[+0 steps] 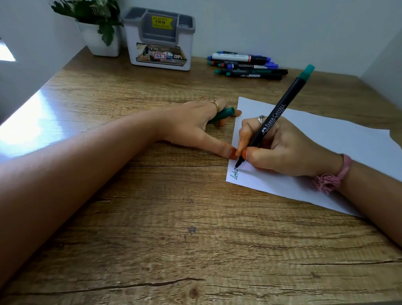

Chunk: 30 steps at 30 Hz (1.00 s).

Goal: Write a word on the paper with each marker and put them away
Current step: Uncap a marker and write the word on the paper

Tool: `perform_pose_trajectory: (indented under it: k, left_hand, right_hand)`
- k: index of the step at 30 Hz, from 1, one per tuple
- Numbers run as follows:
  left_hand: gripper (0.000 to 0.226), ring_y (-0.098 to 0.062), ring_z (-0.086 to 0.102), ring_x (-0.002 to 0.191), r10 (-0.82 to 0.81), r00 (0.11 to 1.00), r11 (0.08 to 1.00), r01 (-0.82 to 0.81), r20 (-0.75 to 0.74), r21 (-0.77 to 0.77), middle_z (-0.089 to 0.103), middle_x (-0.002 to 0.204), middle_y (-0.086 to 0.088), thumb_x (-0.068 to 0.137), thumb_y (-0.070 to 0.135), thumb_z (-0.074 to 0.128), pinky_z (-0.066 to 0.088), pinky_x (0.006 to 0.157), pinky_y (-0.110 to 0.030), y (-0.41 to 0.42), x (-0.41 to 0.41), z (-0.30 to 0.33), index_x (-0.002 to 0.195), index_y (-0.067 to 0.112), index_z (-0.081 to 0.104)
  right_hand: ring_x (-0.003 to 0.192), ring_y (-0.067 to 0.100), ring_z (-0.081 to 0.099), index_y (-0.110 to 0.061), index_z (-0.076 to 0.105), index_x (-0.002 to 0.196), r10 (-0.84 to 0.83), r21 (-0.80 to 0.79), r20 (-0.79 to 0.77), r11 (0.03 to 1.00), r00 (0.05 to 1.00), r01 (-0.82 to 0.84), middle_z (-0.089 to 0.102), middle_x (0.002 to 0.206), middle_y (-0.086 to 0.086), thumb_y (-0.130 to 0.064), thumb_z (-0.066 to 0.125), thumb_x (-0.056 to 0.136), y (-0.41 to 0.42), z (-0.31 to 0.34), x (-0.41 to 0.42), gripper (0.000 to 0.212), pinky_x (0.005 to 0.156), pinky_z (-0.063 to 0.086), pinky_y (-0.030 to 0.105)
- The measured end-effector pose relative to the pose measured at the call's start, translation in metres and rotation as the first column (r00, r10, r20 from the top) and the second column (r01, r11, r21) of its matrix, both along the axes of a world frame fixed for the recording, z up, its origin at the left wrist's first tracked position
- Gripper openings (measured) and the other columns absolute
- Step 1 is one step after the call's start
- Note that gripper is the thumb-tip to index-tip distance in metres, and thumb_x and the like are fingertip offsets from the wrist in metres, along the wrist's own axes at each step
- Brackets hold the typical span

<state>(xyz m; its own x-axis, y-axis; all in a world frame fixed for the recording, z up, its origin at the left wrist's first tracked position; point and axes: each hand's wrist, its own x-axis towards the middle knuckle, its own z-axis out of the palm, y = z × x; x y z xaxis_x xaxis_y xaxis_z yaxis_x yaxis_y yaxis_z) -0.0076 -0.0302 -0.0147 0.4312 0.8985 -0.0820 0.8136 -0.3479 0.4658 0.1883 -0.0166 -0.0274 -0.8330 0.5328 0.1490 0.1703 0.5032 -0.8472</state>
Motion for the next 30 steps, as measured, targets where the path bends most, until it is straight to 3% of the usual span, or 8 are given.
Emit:
perform_pose_trajectory:
  k: [10,15,17,19,21,23,25,30]
  left_hand:
    - [0.065,0.003,0.041,0.078,-0.007,1.0,1.0,0.007,0.0,0.002,0.034,0.086,0.026,0.06,0.069,0.057,0.028,0.062,-0.013,0.002,-0.001,-0.001,0.104,0.034,0.025]
    - [0.061,0.002,0.043,0.081,-0.001,1.0,1.0,0.001,0.003,0.021,0.04,0.09,0.021,0.064,0.067,0.06,0.032,0.064,-0.014,0.003,-0.002,-0.006,0.102,0.029,0.032]
    - [0.065,0.003,0.045,0.085,0.002,0.999,1.0,-0.003,0.038,0.029,0.043,0.095,0.02,0.066,0.067,0.061,0.035,0.067,-0.015,0.003,-0.004,-0.007,0.11,0.027,0.036]
    - [0.072,0.006,0.044,0.091,-0.006,0.988,0.999,-0.001,0.155,0.047,0.043,0.106,0.025,0.07,0.065,0.058,0.032,0.071,-0.01,0.0,-0.005,-0.006,0.127,0.028,0.035]
    - [0.067,0.003,0.043,0.098,0.008,0.971,0.988,-0.044,0.24,0.145,0.043,0.118,0.017,0.081,0.058,0.054,0.031,0.074,-0.007,0.0,-0.006,-0.007,0.136,0.026,0.034]
    - [0.044,-0.005,0.044,0.096,0.034,0.973,0.953,-0.1,0.227,0.285,0.046,0.113,0.009,0.091,0.047,0.048,0.035,0.075,-0.012,0.002,-0.006,-0.01,0.125,0.019,0.044]
    - [0.028,-0.002,0.041,0.083,0.067,0.974,0.924,-0.143,0.218,0.354,0.044,0.094,0.007,0.096,0.04,0.042,0.034,0.07,-0.013,0.003,-0.005,-0.012,0.103,0.013,0.046]
    - [0.023,0.001,0.036,0.071,0.088,0.979,0.903,-0.157,0.186,0.4,0.037,0.079,0.012,0.098,0.037,0.038,0.031,0.064,-0.011,0.001,-0.002,-0.012,0.088,0.016,0.039]
  right_hand:
    - [0.049,0.002,0.049,-0.014,0.06,0.073,0.015,-0.014,-0.012,1.0,1.0,-0.015,0.058,0.06,-0.008,-0.02,0.056,0.069,0.003,-0.001,0.001,0.008,0.048,0.038,0.013]
    - [0.045,0.011,0.045,-0.017,0.06,0.071,-0.095,-0.236,-0.249,0.971,0.964,0.034,0.048,0.061,0.011,-0.015,0.054,0.07,0.009,0.008,0.001,0.006,0.043,0.039,0.021]
    - [0.047,0.012,0.044,-0.019,0.06,0.072,-0.137,-0.304,-0.314,0.952,0.94,0.038,0.048,0.061,0.005,-0.015,0.054,0.07,0.013,0.015,0.002,0.007,0.045,0.038,0.021]
    - [0.052,0.013,0.048,-0.02,0.061,0.075,-0.155,-0.301,-0.303,0.952,0.94,0.06,0.053,0.061,0.001,-0.016,0.054,0.073,0.015,0.02,0.006,0.008,0.048,0.042,0.022]
    - [0.063,0.014,0.058,-0.017,0.064,0.084,-0.147,-0.294,-0.264,0.953,0.953,0.066,0.063,0.07,0.0,-0.014,0.053,0.079,0.017,0.023,0.01,0.012,0.055,0.047,0.021]
    - [0.078,0.016,0.065,-0.012,0.065,0.093,-0.155,-0.301,-0.223,0.95,0.963,0.083,0.071,0.085,0.002,-0.012,0.043,0.083,0.017,0.024,0.013,0.024,0.061,0.05,0.021]
    - [0.085,0.019,0.067,-0.009,0.065,0.098,-0.193,-0.278,-0.216,0.952,0.957,0.129,0.072,0.092,0.005,-0.01,0.04,0.082,0.017,0.027,0.013,0.029,0.064,0.051,0.022]
    - [0.076,0.019,0.07,-0.011,0.052,0.09,-0.335,-0.289,-0.32,0.925,0.886,0.245,0.074,0.083,0.007,-0.008,0.048,0.08,0.017,0.03,0.013,0.011,0.06,0.053,0.022]
